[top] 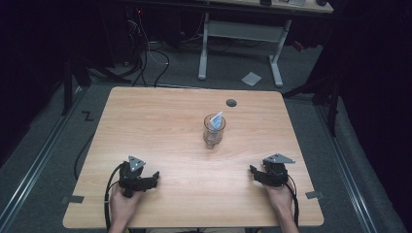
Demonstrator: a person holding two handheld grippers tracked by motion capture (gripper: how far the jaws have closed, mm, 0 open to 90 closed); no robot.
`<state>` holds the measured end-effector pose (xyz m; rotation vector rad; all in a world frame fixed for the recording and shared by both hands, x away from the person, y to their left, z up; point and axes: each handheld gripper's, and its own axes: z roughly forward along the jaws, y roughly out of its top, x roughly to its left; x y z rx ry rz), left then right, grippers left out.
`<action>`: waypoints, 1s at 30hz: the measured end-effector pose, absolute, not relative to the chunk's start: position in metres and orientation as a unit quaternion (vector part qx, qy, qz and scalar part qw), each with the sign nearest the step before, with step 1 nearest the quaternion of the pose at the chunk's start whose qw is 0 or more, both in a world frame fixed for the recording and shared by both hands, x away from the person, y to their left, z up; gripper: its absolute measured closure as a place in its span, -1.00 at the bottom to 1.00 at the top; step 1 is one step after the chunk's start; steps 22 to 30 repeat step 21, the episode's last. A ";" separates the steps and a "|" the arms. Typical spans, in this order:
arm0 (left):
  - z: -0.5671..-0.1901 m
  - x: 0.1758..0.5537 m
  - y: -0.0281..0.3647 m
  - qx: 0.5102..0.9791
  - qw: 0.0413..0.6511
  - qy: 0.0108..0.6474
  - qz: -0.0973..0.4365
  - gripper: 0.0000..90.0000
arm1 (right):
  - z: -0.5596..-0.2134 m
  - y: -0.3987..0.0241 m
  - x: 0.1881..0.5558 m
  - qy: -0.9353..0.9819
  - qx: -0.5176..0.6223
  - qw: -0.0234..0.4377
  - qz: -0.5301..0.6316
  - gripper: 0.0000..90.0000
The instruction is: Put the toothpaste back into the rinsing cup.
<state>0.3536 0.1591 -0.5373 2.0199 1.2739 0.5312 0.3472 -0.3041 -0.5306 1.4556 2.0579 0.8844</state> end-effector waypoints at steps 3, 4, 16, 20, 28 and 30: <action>-0.537 0.354 0.159 0.776 0.341 0.489 0.204 -0.67 | -0.531 -0.304 0.347 0.751 0.528 0.234 0.320 -0.17; -0.537 0.354 0.159 0.776 0.341 0.490 0.204 -0.67 | -0.531 -0.304 0.347 0.751 0.528 0.234 0.320 -0.17; -0.537 0.354 0.159 0.776 0.341 0.490 0.204 -0.67 | -0.531 -0.303 0.348 0.751 0.529 0.234 0.319 -0.21; -0.537 0.354 0.159 0.775 0.341 0.490 0.205 -0.67 | -0.531 -0.303 0.348 0.751 0.529 0.234 0.319 -0.22; -0.537 0.354 0.159 0.775 0.341 0.490 0.205 -0.67 | -0.531 -0.303 0.348 0.750 0.530 0.234 0.319 -0.22; -0.537 0.354 0.159 0.775 0.341 0.490 0.205 -0.67 | -0.531 -0.303 0.348 0.750 0.530 0.234 0.319 -0.22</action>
